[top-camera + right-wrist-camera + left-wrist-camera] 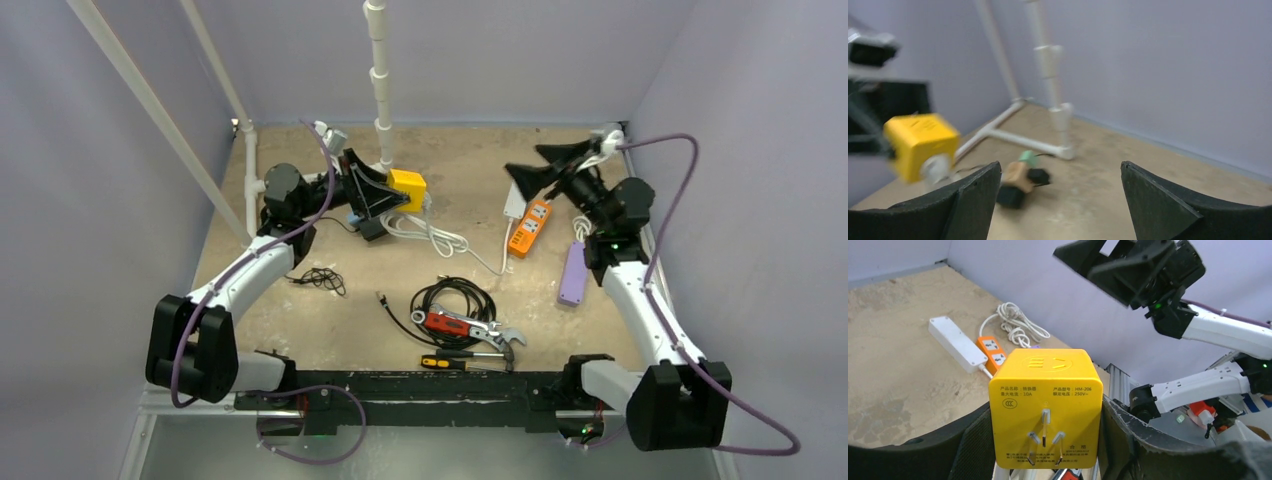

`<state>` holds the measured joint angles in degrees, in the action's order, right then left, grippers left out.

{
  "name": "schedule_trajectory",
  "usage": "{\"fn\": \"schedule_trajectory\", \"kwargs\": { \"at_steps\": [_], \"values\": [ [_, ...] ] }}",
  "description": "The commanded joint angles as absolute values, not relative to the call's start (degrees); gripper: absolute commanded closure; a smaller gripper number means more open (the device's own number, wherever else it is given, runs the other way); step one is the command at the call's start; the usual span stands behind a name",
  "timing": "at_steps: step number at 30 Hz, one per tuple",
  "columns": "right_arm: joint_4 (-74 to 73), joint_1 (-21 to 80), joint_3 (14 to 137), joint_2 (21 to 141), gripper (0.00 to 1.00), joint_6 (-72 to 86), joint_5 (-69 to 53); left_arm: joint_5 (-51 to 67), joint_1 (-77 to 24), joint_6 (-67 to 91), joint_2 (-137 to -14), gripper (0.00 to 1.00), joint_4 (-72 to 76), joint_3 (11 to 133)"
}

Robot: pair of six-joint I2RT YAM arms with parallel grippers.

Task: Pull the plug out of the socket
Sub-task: Place the plug at the center of the board, then remove the plug from the socket.

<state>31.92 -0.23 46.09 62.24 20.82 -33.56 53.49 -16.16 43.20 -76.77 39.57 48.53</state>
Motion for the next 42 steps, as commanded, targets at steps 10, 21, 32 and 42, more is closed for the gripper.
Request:
{"fn": "schedule_trajectory", "kwargs": {
  "at_steps": [10, 21, 32, 42],
  "values": [
    [61.97, 18.04, 34.49, 66.15, 0.10, 26.64, -56.24, 60.20, -14.41, 40.28, -70.86, 1.00, 45.87, 48.03],
    [94.49, 23.05, 29.03, 81.70, 0.23, 44.11, -59.35, 58.53, -17.82, 38.54, -70.99, 1.00, 45.58, 45.39],
    [93.06, 24.86, 29.46, 84.90, 0.32, 43.17, -55.46, 58.01, -22.27, 35.24, -72.10, 1.00, 41.93, 45.62],
    [82.99, 26.57, 30.25, 80.97, 0.48, 35.91, -51.42, 57.80, -24.56, 33.41, -72.34, 1.00, 39.74, 46.02]
  ]
}}
